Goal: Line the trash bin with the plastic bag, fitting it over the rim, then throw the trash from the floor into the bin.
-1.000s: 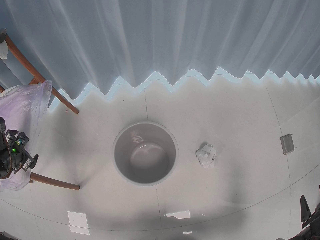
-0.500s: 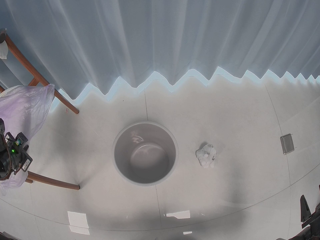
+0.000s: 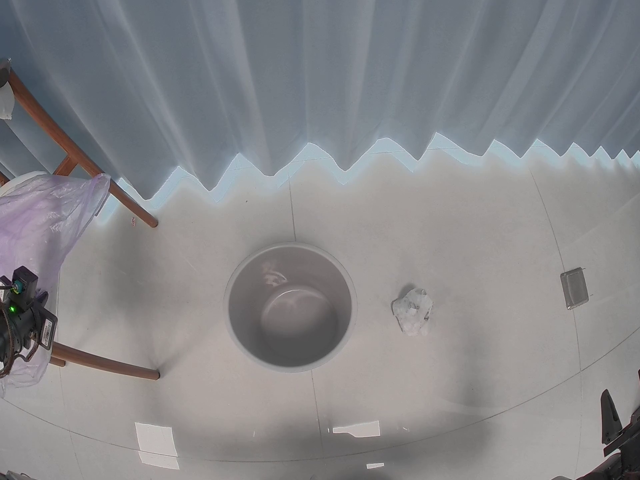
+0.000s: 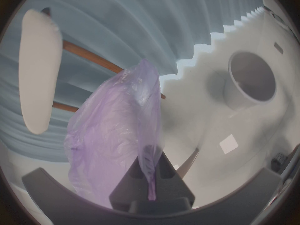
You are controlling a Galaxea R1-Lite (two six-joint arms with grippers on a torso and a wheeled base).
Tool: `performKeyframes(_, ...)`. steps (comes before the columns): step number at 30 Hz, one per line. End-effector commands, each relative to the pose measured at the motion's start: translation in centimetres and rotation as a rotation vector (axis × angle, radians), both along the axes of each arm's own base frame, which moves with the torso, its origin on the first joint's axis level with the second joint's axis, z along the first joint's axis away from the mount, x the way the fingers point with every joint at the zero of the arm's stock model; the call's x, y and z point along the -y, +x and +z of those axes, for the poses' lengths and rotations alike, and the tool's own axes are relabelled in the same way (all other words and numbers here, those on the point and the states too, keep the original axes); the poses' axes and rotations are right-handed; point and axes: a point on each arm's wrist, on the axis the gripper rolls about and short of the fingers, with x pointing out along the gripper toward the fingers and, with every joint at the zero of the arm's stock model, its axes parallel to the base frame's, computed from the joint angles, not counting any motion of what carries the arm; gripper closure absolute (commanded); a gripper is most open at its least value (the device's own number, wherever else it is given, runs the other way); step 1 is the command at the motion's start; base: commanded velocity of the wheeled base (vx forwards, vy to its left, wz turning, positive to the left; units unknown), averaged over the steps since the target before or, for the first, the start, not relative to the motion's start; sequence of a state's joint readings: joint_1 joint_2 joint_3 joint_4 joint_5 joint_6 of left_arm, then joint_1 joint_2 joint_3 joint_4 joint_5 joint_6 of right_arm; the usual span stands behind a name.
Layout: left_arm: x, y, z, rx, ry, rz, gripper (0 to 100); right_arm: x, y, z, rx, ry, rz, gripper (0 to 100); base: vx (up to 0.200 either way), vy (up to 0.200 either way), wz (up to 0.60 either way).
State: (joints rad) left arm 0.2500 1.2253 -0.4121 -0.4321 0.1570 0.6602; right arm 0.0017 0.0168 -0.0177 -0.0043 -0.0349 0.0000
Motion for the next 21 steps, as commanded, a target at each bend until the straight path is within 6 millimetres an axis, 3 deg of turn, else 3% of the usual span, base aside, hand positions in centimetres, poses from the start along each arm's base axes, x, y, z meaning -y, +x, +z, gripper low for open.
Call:
performKeyframes(1, 0.4, -1.6, 1.2, 0.111, -0.067, 0.001, 100, 0.0, 0.0, -0.5, 0.0, 0.003, -0.005, 0, 0.0, 0.0, 0.0)
performKeyframes(6, 0.7, -2.1, 2.0, 0.188, -0.131, 0.007, 100, 0.0, 0.0, -0.5, 0.001, 0.002, -0.005, 0, 0.0, 0.0, 0.0)
performKeyframes(21, 1.5, -3.0, 3.9, 0.397, -0.548, -0.055, 100, 0.0, 0.0, -0.5, 0.001, 0.003, -0.005, 0, 0.0, 0.0, 0.0)
